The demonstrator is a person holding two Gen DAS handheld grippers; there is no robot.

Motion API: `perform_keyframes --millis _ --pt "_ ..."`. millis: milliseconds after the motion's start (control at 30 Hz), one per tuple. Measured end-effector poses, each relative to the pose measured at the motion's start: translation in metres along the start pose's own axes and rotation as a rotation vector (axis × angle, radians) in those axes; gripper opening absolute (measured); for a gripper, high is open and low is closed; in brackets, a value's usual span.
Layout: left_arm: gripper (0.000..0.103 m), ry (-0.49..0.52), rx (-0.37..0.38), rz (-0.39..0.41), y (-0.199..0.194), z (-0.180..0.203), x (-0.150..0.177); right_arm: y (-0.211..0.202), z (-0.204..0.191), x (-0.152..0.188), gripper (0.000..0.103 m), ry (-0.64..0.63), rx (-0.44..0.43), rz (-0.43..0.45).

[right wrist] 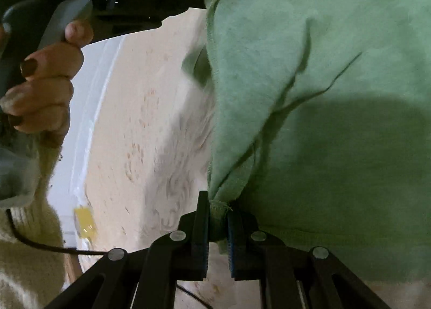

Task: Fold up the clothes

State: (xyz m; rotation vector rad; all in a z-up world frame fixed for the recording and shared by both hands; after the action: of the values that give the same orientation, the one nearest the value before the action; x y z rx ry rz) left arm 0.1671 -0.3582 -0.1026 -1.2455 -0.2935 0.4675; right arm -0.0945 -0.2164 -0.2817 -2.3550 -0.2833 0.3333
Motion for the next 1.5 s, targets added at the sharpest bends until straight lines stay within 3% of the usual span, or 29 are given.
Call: perform_keyframes --millis 133,200,267,300,400,433,467,533,600,733,833,900,967,1000,1133,1200,1267,1367,1500 --pt "0.013 -0.078 0.054 0.022 0.016 -0.020 0.002 0.023 0.001 -0.002 0.010 -0.015 0.016 -0.003" --pt "0.029 -0.135 0.084 0.020 0.020 -0.029 0.003 0.025 0.002 -0.006 0.014 -0.023 -0.011 -0.007" --pt "0.042 -0.200 0.142 0.020 0.014 -0.040 0.008 0.022 0.000 -0.011 0.034 -0.020 -0.061 -0.009" --pt "0.048 -0.233 0.164 0.025 0.010 -0.045 0.010 0.013 -0.004 -0.001 0.037 -0.018 -0.079 -0.004" --pt "0.063 -0.324 0.093 0.148 -0.023 -0.072 0.025 -0.017 -0.017 -0.006 0.038 -0.026 -0.147 0.053" --pt "0.064 -0.342 0.069 0.187 -0.035 -0.077 0.033 -0.027 -0.021 -0.010 0.038 -0.040 -0.166 0.082" --pt "0.065 -0.354 0.077 0.208 -0.043 -0.077 0.043 -0.035 -0.021 -0.016 0.038 -0.039 -0.163 0.117" --pt "0.069 -0.378 0.128 0.237 -0.057 -0.075 0.063 -0.052 -0.020 -0.032 0.052 -0.028 -0.146 0.193" --pt "0.073 -0.382 0.182 0.245 -0.062 -0.062 0.088 -0.051 -0.002 -0.039 0.056 0.022 -0.075 0.210" --pt "0.073 -0.309 0.119 0.282 -0.060 -0.035 0.126 -0.029 0.033 -0.045 0.054 0.159 -0.003 0.180" --pt "0.064 -0.190 0.017 0.356 -0.063 -0.019 0.146 -0.018 0.036 -0.045 0.046 0.180 -0.022 0.178" --pt "0.027 -0.076 -0.008 0.409 -0.055 -0.003 0.149 -0.031 0.042 -0.035 0.028 0.153 -0.033 0.191" --pt "0.014 -0.090 -0.016 0.396 -0.044 -0.011 0.149 -0.032 0.037 -0.050 0.005 0.140 -0.031 0.192" --pt "0.005 -0.097 -0.019 0.390 -0.038 -0.014 0.149 -0.032 0.036 -0.058 0.005 0.131 0.003 0.201" --pt "0.002 -0.151 -0.039 0.375 -0.023 -0.038 0.148 -0.019 0.035 -0.090 0.004 0.069 0.132 0.202" --pt "0.002 -0.225 -0.074 0.426 -0.039 -0.065 0.150 -0.020 0.040 -0.085 0.004 0.052 0.176 0.184" --pt "0.002 -0.300 -0.118 0.467 -0.049 -0.093 0.150 -0.017 0.043 -0.074 0.004 0.060 0.183 0.158" --pt "0.002 -0.403 -0.146 0.465 -0.051 -0.130 0.153 -0.010 0.031 -0.057 0.004 0.029 0.160 0.125" --pt "0.002 -0.511 -0.065 0.485 -0.057 -0.159 0.158 0.021 -0.020 -0.055 0.004 -0.070 0.101 0.076"
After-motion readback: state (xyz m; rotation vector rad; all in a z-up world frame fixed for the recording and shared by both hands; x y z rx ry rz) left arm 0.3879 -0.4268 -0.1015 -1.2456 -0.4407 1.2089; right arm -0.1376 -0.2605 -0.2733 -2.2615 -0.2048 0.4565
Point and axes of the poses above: each gripper's, at about its wrist camera, not at the fingertips, and y roughly the way its jaws point, z to its right, x to its underside, the point moved 5 cm from there along y, roughly the way its jaws point, and after that the axes turned 2 degrees about -x, right-handed, at the moved point
